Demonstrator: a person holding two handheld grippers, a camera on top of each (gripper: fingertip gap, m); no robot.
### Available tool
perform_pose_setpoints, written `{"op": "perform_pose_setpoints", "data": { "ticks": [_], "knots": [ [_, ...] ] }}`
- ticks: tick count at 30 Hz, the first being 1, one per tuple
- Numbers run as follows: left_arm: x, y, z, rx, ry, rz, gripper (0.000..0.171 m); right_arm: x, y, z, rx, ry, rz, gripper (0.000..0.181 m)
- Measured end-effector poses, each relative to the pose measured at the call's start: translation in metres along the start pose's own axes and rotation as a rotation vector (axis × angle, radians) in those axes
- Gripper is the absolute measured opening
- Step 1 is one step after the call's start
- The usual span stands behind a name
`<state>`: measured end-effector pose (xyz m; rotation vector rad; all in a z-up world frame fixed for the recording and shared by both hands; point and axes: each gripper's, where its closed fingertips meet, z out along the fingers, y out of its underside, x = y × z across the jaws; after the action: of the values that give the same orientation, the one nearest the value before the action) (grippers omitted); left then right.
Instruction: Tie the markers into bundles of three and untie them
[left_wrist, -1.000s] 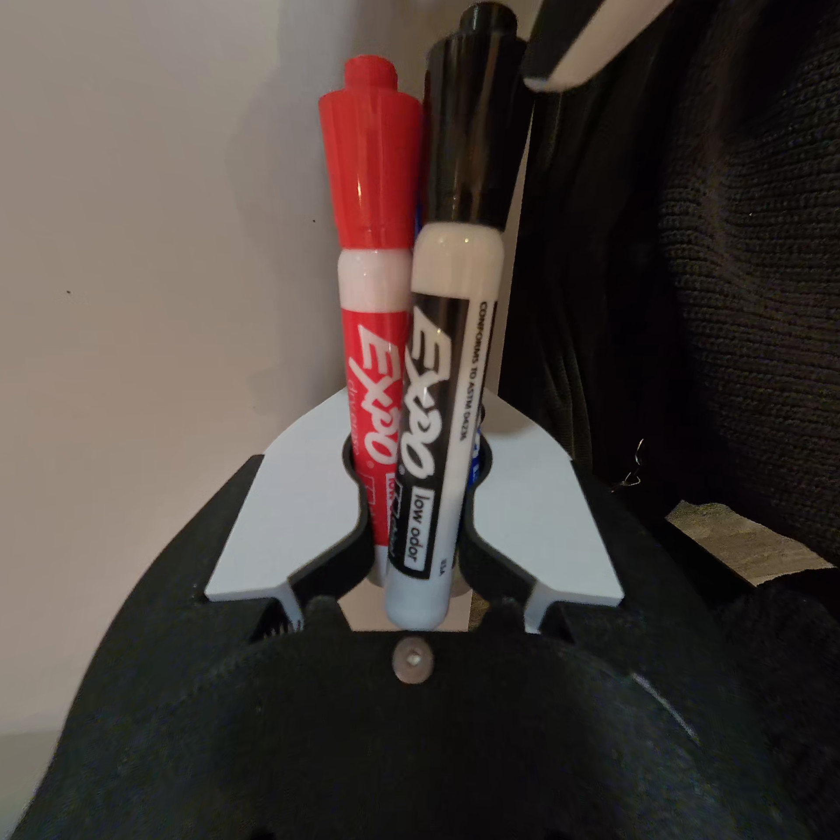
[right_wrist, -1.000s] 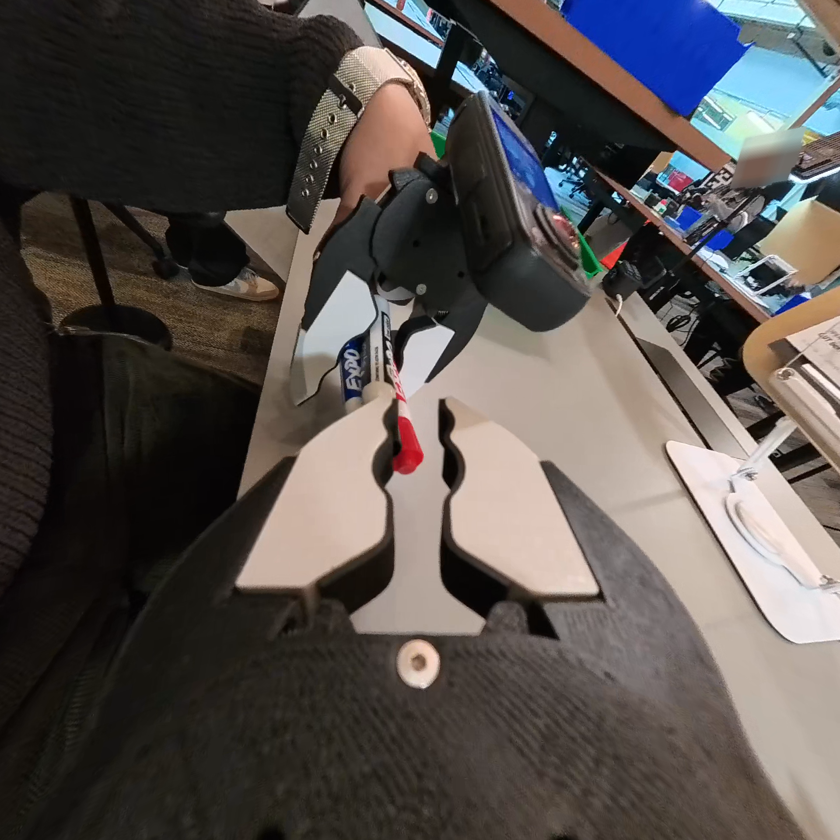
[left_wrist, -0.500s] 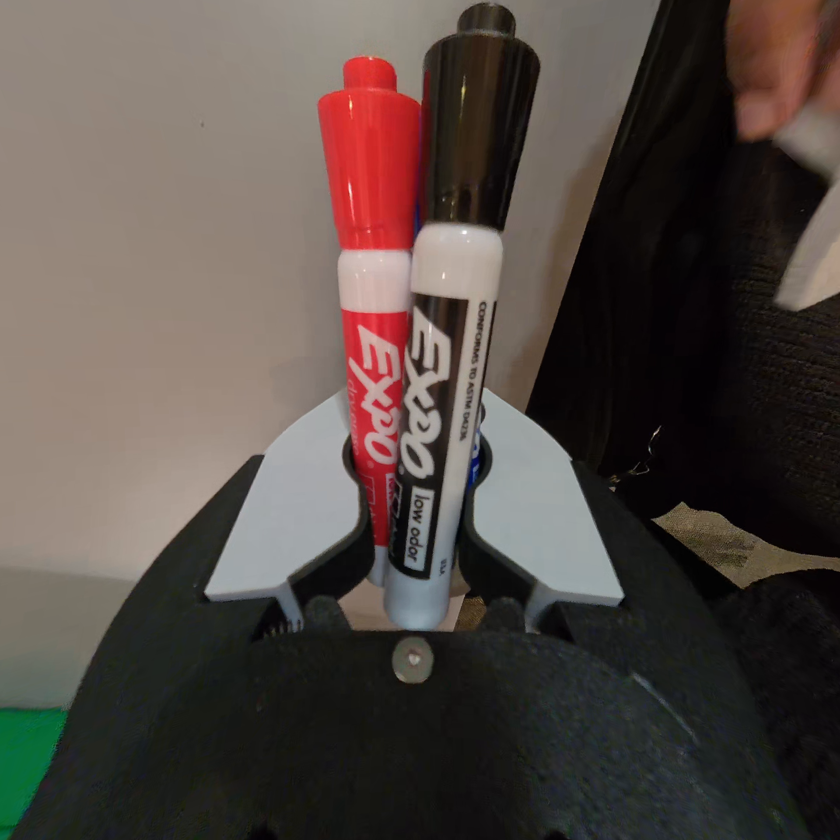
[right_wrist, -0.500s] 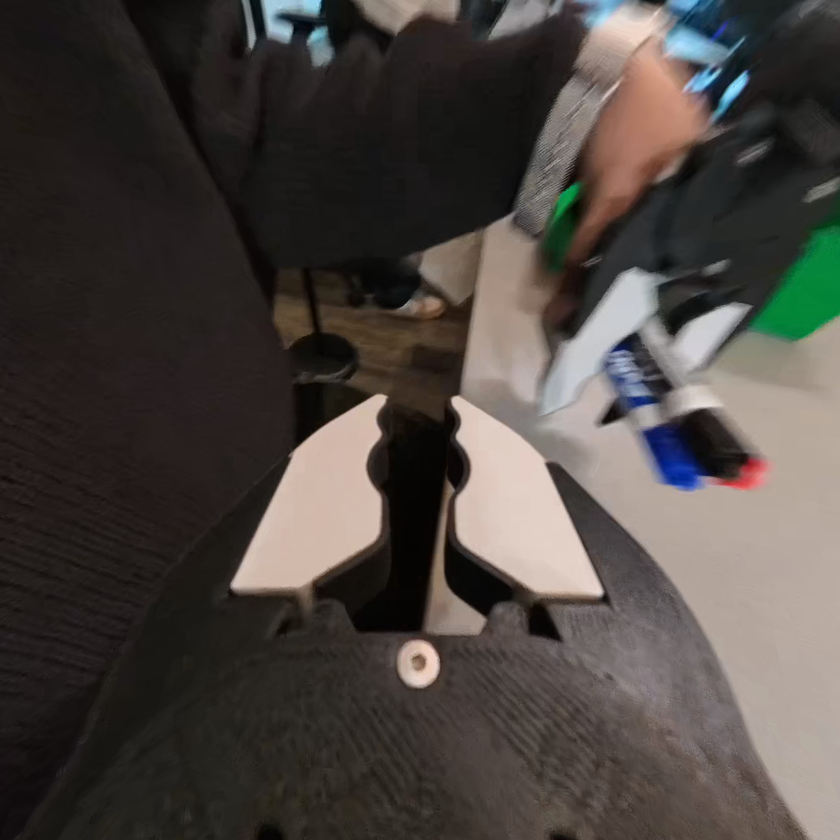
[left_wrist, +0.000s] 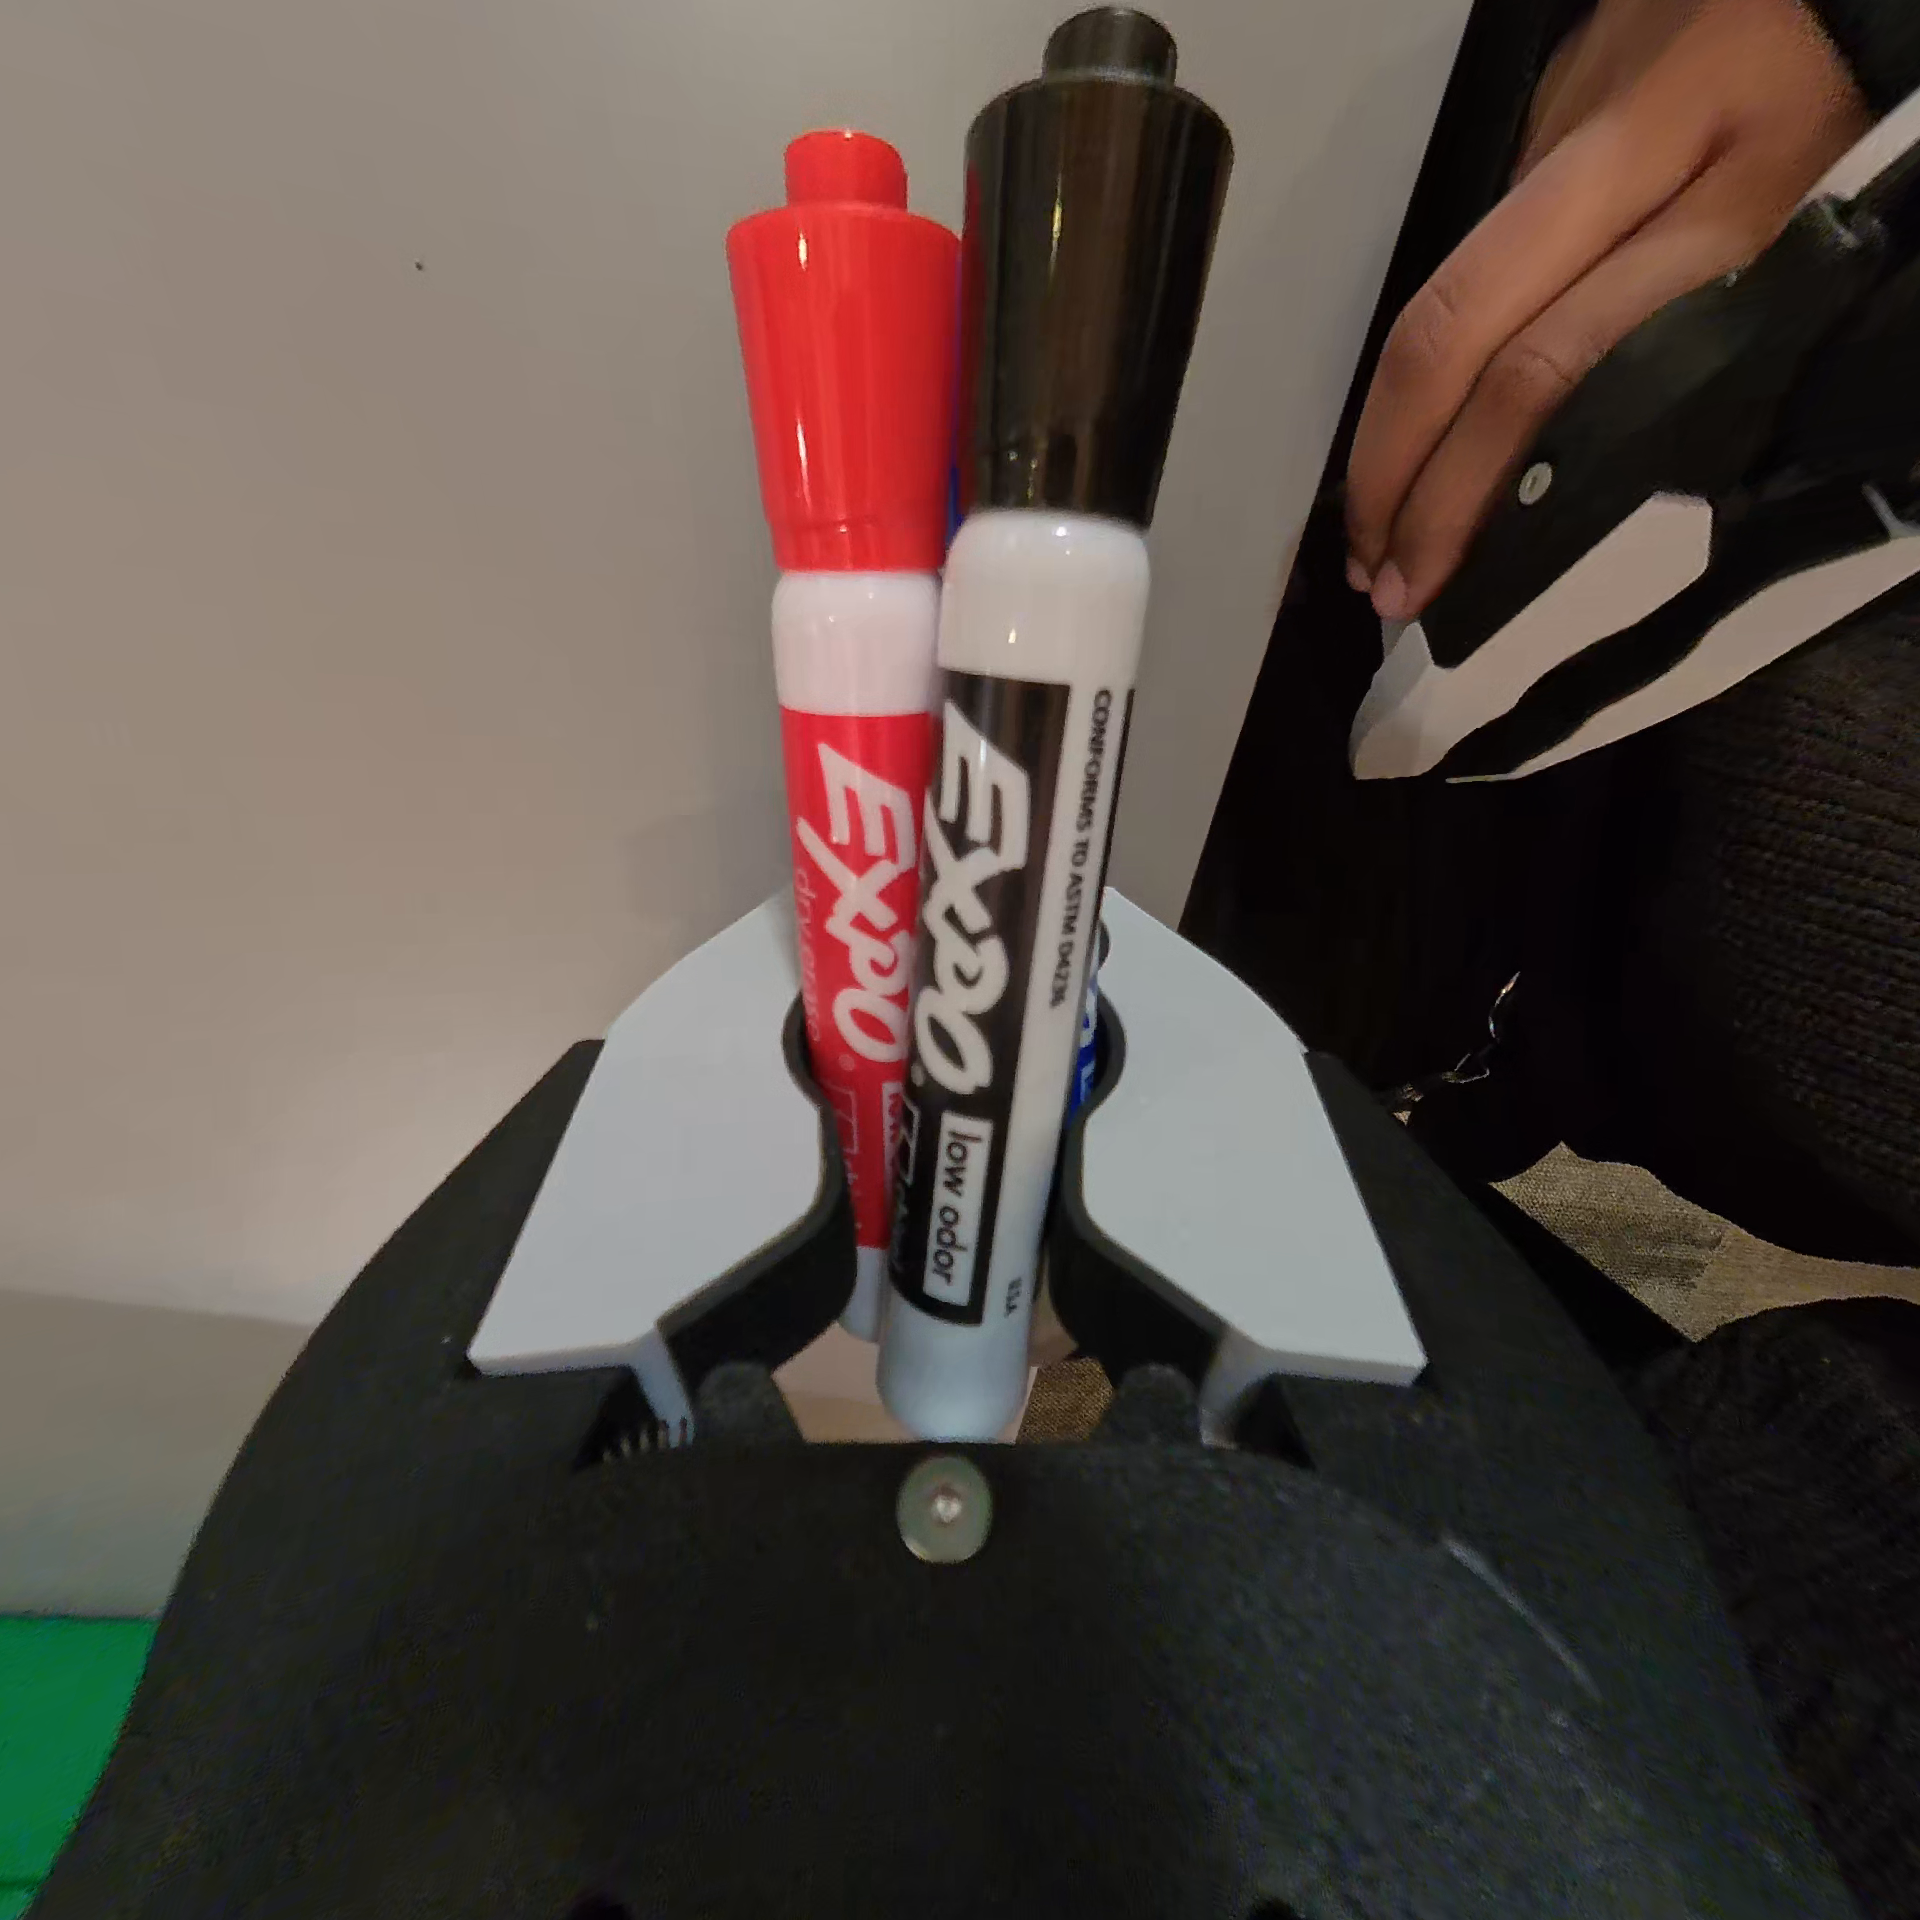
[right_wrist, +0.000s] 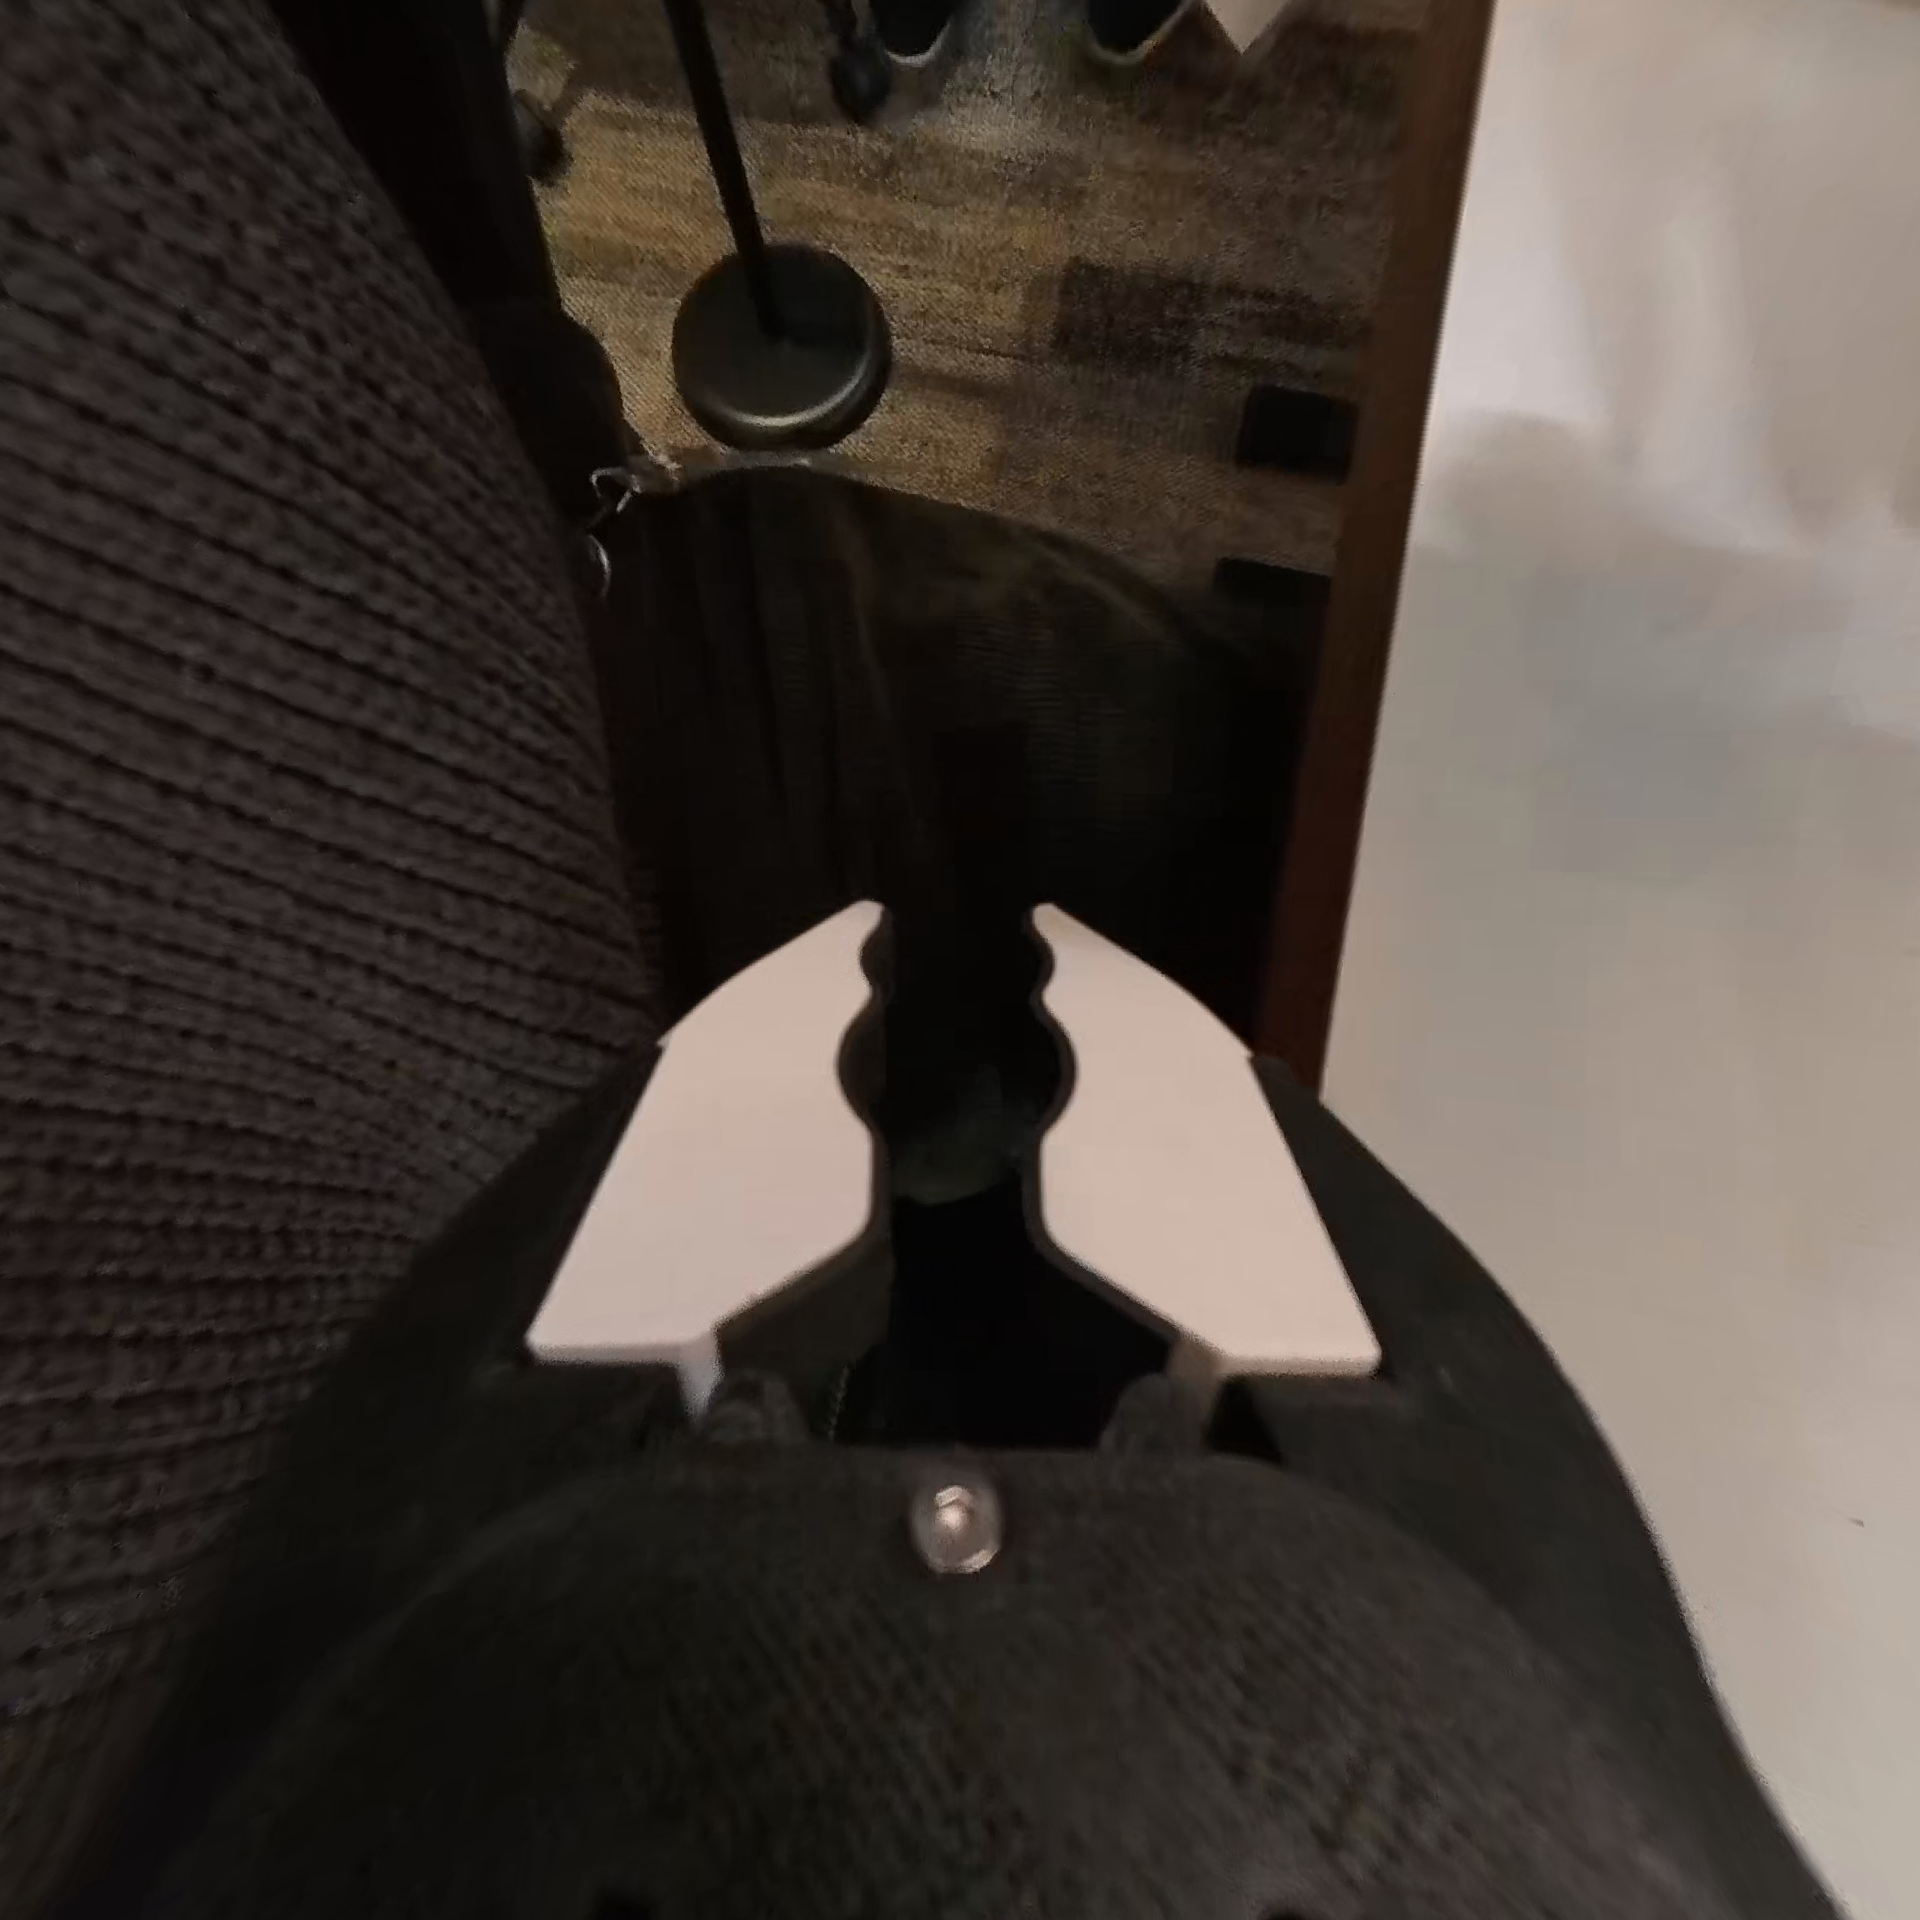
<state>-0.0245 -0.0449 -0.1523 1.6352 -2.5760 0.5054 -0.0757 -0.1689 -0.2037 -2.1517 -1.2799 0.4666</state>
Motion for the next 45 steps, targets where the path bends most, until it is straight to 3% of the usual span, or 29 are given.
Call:
{"op": "perform_pose_setpoints", "data": {
  "ticks": [6, 11, 16, 19, 23, 27, 29, 31, 33, 36, 38, 45],
  "knots": [
    [0.008, 0.002, 0.0, -0.003, 0.001, 0.009, 0.045, 0.002, 0.011, 0.021, -0.096, 0.104, -0.012, 0.032],
    [0.019, 0.006, 0.005, -0.01, 0.012, 0.015, 0.045, -0.006, 0.028, 0.037, -0.146, 0.062, 0.089, 0.036],
    [0.028, 0.009, 0.011, -0.024, 0.023, 0.02, 0.045, -0.022, 0.038, 0.044, -0.19, 0.014, 0.087, 0.022],
    [0.029, 0.01, 0.012, -0.025, 0.023, 0.019, 0.045, -0.023, 0.015, 0.026, -0.123, 0.021, 0.031, 0.021],
    [0.026, 0.012, 0.011, -0.018, 0.023, 0.003, 0.045, -0.015, -0.028, -0.023, 0.101, 0.057, -0.006, 0.021],
    [0.021, 0.017, 0.013, -0.019, 0.032, -0.019, 0.045, 0.014, -0.051, -0.09, 0.333, 0.27, -0.12, 0.02],
    [0.019, 0.018, 0.014, -0.02, 0.039, -0.028, 0.045, 0.035, -0.036, -0.113, 0.291, 0.459, -0.27, 0.02],
    [0.017, 0.019, 0.016, -0.023, 0.044, -0.033, 0.045, 0.06, -0.005, -0.122, 0.129, 0.627, -0.412, 0.02],
    [0.016, 0.02, 0.018, -0.027, 0.05, -0.038, 0.045, 0.075, 0.032, -0.119, -0.039, 0.665, -0.457, 0.02],
    [0.015, 0.021, 0.021, -0.034, 0.057, -0.044, 0.045, 0.088, 0.062, -0.116, -0.107, 0.674, -0.413, 0.023],
    [0.015, 0.022, 0.022, -0.041, 0.061, -0.047, 0.045, 0.096, 0.064, -0.124, -0.105, 0.716, -0.374, 0.038],
    [0.014, 0.025, 0.023, -0.045, 0.065, -0.059, 0.045, 0.108, 0.06, -0.149, 0.038, 0.808, 0.043, 0.056]
  ]
}}
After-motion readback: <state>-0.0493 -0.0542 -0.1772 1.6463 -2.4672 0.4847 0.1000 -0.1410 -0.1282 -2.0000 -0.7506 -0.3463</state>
